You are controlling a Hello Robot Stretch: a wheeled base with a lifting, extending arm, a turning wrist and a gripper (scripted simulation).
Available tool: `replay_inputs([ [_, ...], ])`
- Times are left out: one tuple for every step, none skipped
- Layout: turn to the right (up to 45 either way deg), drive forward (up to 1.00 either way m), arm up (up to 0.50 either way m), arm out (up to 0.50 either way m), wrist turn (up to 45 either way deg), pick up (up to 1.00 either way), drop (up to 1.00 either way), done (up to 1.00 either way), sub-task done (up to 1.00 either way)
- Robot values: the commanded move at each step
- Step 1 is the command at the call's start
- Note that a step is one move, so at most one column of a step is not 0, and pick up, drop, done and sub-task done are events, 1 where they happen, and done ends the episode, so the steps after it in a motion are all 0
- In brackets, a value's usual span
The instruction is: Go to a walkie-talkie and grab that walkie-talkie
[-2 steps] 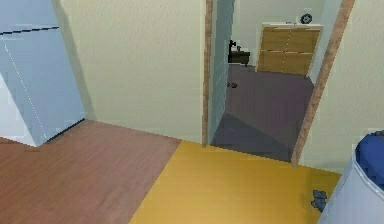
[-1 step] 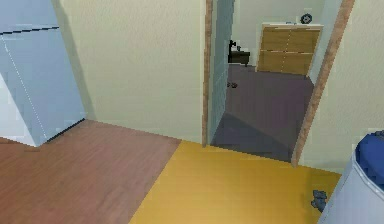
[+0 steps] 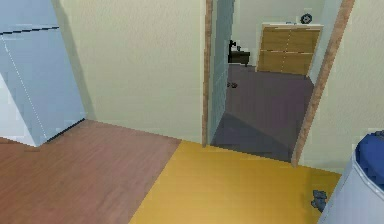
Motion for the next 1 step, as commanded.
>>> replay_inputs([
  [0.0, 0.0, 0.0, 0.0, 45.0, 0.0, 0.0, 0.0, 0.0],
])
